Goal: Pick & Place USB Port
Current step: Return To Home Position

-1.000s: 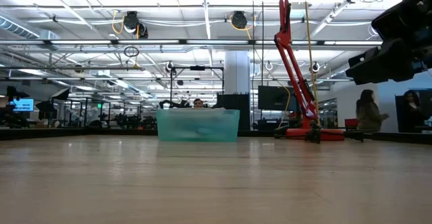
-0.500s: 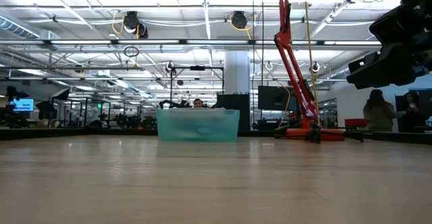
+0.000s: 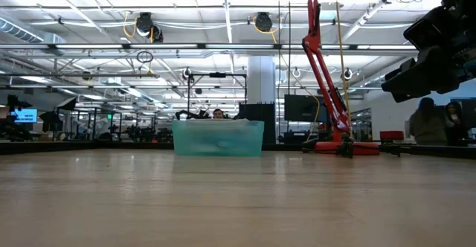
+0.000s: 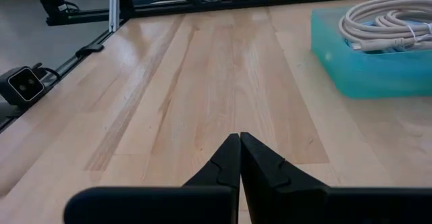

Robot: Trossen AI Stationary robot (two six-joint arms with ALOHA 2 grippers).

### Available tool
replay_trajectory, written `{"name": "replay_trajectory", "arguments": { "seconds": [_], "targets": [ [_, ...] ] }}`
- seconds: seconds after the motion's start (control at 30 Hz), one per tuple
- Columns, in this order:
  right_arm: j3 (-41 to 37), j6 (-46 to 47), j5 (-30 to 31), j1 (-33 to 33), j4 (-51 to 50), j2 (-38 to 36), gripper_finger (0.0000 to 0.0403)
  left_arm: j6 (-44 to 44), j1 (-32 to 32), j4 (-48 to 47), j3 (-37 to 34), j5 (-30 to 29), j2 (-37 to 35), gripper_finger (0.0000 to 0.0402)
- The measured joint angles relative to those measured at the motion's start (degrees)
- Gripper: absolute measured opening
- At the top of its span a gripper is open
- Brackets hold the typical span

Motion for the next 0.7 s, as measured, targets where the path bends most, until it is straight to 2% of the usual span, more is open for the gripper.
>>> {"name": "replay_trajectory", "arguments": {
  "seconds": [0.43, 0.7],
  "targets": [
    [0.0, 0.0, 0.0, 0.0, 0.0, -1.0, 0.0, 4.1, 2.8, 0.0, 0.0, 1.7, 0.0, 0.0184],
    [0.0, 0.0, 0.0, 0.0, 0.1, -13.2, 0.0, 5.1, 3.5, 0.0, 0.0, 2.0, 0.0, 0.0184]
  ]
}}
